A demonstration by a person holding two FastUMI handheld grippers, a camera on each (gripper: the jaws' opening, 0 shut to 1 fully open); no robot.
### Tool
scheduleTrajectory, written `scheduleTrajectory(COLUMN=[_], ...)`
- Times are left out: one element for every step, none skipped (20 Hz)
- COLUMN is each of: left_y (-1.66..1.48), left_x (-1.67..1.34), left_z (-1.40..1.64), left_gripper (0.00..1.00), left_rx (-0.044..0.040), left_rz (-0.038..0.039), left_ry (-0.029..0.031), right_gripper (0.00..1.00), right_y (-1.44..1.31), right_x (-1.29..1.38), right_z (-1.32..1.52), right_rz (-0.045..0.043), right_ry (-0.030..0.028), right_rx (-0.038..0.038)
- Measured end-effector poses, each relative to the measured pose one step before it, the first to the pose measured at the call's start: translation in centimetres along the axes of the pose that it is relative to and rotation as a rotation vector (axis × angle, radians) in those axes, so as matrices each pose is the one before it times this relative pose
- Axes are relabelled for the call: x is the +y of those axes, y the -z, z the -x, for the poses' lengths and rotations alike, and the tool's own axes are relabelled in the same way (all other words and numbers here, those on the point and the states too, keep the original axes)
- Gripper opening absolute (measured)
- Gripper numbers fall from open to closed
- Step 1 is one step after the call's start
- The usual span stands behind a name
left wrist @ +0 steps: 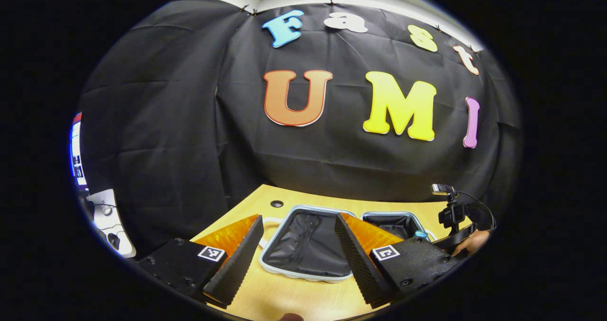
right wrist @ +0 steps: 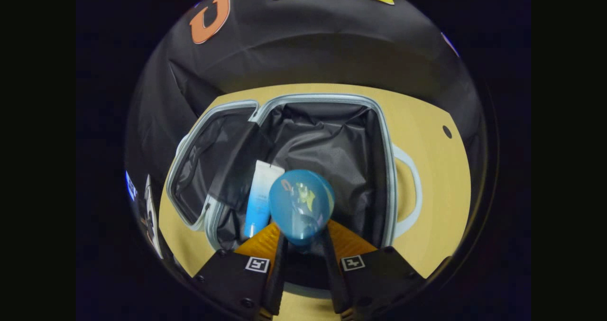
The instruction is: First open the suitcase, pack the skin care products into it, and then close the suitcase.
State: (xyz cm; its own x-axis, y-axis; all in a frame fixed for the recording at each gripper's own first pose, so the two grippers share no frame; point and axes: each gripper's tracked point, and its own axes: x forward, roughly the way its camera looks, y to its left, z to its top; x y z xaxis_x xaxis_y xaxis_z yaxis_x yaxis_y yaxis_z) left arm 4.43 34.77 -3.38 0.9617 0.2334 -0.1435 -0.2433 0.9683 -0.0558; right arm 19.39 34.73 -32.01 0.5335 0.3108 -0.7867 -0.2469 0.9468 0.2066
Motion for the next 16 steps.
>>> scheduleTrajectory(left_y=[-0.332,-0.164,-0.047,0.103,-0.032,0.111,0.054,0.152,0.215,0.249,0.198,0.264,0.234,0.329,0.384,0.370], left_x=[0.521,0.552,0.541,0.555,0.600,0.513,0.690,0.542,0.453,0.557,0.548,0.446,0.520,0.209,0.255,0.474], left_z=[0.049,-0.018,-0.178,-0.150,0.122,-0.016,-0.034,-0.106,0.014,-0.142,-0.229,-0.393,-0.487,-0.666,-0.417,-0.942], left_gripper=[0.96,0.96,0.97,0.97,0.97,0.97,0.96,0.97,0.97,0.97,0.97,0.97,0.97,0.97,0.97,0.97], left_rx=[-0.00799,-0.00022,0.00266,0.00571,0.00224,0.00386,-0.00252,0.00102,0.00434,0.00914,0.00258,0.00557,0.00321,0.00945,0.01303,0.00902], left_rz=[0.00813,0.00298,-0.00036,-0.00246,-0.00213,-0.00080,-0.00018,0.00109,0.00351,0.00648,0.00913,0.00843,0.01018,0.01347,0.01365,0.01313], left_ry=[-0.00657,-0.00477,-0.00757,-0.00870,-0.00733,-0.00595,-0.00498,-0.00480,-0.00827,-0.00878,-0.00683,-0.00333,-0.00295,0.00871,0.00393,0.00650], right_gripper=[0.38,0.38,0.38,0.38,0.38,0.38,0.38,0.38,0.38,0.38,0.36,0.38,0.39,0.38,0.42,0.44], right_y=[-0.400,0.080,0.259,0.199,0.156,0.371,0.352,0.202,0.062,-0.089,-0.052,0.077,-0.100,-0.078,-0.343,-0.551], right_x=[-0.223,-0.134,-0.091,-0.038,-0.140,-0.210,-0.117,-0.084,0.006,-0.039,-0.058,0.042,0.015,-0.076,-0.300,-0.134], right_z=[-0.647,-0.603,-0.528,-0.499,-0.358,-0.387,-0.171,-0.188,-0.012,-0.068,0.019,0.003,0.051,0.014,0.230,0.184], right_rz=[-0.01381,-0.01727,-0.02177,-0.01782,-0.00800,-0.00444,-0.00578,-0.01265,-0.00702,-0.00182,0.00189,-0.00064,-0.00070,-0.00126,-0.00037,-0.00512], right_ry=[0.01680,0.01496,0.01247,0.00803,0.01147,0.01214,0.00939,0.00700,0.00543,0.00600,0.00598,-0.00055,-0.00408,-0.00070,0.00659,0.00075], right_rx=[0.00344,0.01583,0.02251,0.01500,0.00681,0.00884,0.01202,0.01020,0.00040,-0.00505,0.00183,0.00105,0.00160,-0.00244,-0.01127,-0.02654])
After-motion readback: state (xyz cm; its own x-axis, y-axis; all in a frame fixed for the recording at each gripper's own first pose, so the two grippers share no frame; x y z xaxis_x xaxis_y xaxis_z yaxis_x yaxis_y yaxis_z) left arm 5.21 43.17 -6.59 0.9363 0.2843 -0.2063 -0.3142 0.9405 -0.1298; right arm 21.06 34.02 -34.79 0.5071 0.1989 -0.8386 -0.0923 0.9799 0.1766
